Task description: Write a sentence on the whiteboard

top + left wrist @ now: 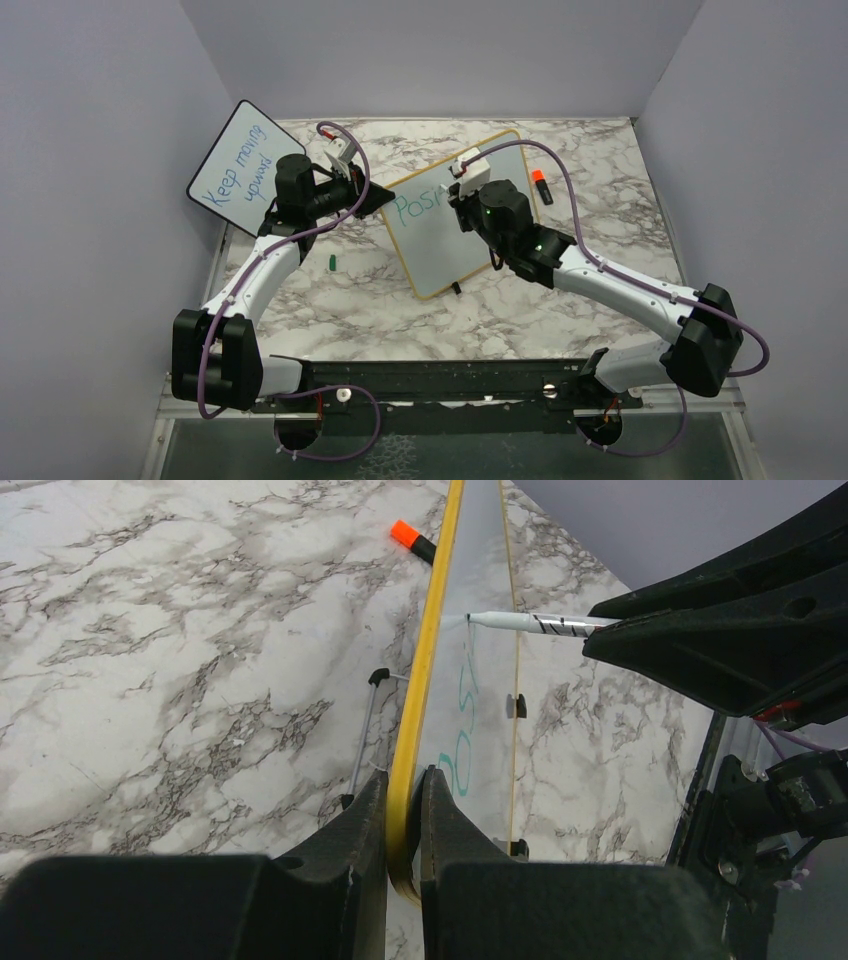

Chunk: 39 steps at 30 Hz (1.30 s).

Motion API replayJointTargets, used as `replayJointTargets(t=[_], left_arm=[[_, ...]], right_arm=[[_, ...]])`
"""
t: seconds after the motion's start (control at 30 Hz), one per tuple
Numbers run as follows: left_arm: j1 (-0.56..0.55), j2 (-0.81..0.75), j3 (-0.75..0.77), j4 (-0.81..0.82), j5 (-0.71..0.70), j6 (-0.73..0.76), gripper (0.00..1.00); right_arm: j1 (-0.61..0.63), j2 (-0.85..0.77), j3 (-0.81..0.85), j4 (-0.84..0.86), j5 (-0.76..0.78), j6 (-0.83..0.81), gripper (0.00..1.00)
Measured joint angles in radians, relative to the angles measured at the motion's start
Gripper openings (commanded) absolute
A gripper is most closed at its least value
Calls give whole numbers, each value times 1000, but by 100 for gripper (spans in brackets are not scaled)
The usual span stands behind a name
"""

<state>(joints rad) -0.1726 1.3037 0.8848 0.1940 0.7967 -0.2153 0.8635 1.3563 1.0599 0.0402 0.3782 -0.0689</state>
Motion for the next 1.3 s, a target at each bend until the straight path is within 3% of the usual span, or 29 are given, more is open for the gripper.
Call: replayJointTargets(t=[1.3], left_arm=[[0,0,0,-2,-1,3,0]], right_arm=[[0,-22,-23,-113,23,11,0]])
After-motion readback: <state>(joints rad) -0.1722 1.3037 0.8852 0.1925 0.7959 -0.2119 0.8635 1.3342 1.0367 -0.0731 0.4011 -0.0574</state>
